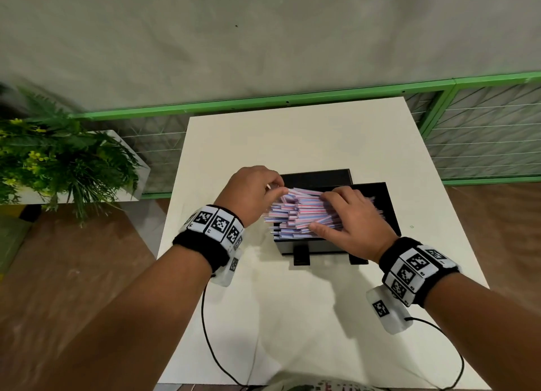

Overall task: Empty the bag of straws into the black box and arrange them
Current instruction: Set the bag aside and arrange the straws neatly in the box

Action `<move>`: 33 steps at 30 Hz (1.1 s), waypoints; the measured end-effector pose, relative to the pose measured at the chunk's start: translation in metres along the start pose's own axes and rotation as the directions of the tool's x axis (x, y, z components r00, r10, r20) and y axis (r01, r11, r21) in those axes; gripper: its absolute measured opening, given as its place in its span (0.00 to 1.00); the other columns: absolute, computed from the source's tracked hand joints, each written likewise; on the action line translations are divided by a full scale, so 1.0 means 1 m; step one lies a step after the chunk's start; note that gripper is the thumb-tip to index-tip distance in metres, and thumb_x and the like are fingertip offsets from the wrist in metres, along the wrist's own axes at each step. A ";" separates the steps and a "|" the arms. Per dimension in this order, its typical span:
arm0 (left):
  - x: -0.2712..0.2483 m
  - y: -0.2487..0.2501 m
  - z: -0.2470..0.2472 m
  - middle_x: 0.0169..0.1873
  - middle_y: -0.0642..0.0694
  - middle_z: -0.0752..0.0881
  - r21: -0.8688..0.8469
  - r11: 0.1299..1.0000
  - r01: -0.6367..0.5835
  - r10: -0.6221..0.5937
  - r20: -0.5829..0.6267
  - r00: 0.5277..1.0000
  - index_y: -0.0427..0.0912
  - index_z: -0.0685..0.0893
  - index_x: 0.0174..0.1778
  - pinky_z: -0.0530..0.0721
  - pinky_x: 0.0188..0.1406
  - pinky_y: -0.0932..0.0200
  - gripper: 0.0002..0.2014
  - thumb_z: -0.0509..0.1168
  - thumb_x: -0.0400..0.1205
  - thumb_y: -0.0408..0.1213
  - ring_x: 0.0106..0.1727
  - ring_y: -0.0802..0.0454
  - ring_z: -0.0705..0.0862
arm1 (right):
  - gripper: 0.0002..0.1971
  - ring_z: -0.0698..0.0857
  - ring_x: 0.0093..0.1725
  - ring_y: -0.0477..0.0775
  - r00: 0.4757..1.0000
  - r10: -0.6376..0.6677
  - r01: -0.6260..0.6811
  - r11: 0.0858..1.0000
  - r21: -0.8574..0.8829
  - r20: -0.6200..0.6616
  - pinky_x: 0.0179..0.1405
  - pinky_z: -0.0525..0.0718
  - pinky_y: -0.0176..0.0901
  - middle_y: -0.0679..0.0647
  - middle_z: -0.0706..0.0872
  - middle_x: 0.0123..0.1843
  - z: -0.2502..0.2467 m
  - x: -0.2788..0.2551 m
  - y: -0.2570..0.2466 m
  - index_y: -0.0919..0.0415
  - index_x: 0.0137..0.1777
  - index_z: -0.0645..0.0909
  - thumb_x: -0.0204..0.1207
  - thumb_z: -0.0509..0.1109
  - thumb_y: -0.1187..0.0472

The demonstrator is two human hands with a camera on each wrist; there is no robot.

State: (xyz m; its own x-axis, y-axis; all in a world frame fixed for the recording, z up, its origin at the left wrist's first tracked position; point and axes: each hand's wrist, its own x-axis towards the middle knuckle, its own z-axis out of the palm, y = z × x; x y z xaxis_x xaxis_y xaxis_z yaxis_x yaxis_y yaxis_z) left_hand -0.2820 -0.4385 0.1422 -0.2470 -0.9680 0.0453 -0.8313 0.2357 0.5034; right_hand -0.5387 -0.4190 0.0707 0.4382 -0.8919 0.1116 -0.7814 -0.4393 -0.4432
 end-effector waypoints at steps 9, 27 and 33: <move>-0.007 -0.006 -0.021 0.43 0.47 0.92 -0.039 0.999 0.013 -0.016 -0.074 0.997 0.42 0.93 0.49 0.86 0.53 0.49 0.04 0.74 0.82 0.37 0.44 0.51 0.86 | 0.38 0.76 0.63 0.53 0.999 0.022 -0.017 0.995 0.095 -0.047 0.66 0.78 0.54 0.51 0.77 0.64 -0.001 -0.002 0.001 0.54 0.73 0.76 0.78 0.54 0.24; -0.012 -0.008 -0.032 0.44 0.50 0.91 -0.185 0.968 0.168 -0.176 -0.027 0.984 0.45 0.93 0.50 0.84 0.54 0.61 0.05 0.75 0.80 0.33 0.48 0.53 0.89 | 0.24 0.79 0.61 0.56 0.991 -0.013 0.034 0.987 0.156 -0.133 0.62 0.79 0.57 0.51 0.84 0.59 -0.016 0.038 -0.049 0.55 0.64 0.83 0.73 0.69 0.42; -0.011 -0.003 -0.038 0.42 0.51 0.93 -0.217 0.970 0.113 -0.119 -0.015 0.993 0.46 0.93 0.47 0.86 0.53 0.61 0.05 0.78 0.77 0.33 0.47 0.55 0.90 | 0.15 0.84 0.50 0.57 0.960 0.031 -0.056 0.995 0.080 0.279 0.48 0.83 0.52 0.47 0.85 0.44 -0.014 0.095 -0.099 0.46 0.50 0.80 0.69 0.74 0.40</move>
State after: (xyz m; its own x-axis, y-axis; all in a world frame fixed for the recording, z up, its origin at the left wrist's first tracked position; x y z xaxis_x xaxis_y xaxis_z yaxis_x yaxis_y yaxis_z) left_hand -0.2573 -0.4317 0.1732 -0.1384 -0.9904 -0.0019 -0.7260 0.1001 0.6804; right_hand -0.4257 -0.4618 0.1382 0.5201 -0.8400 -0.1546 -0.7664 -0.3791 -0.5186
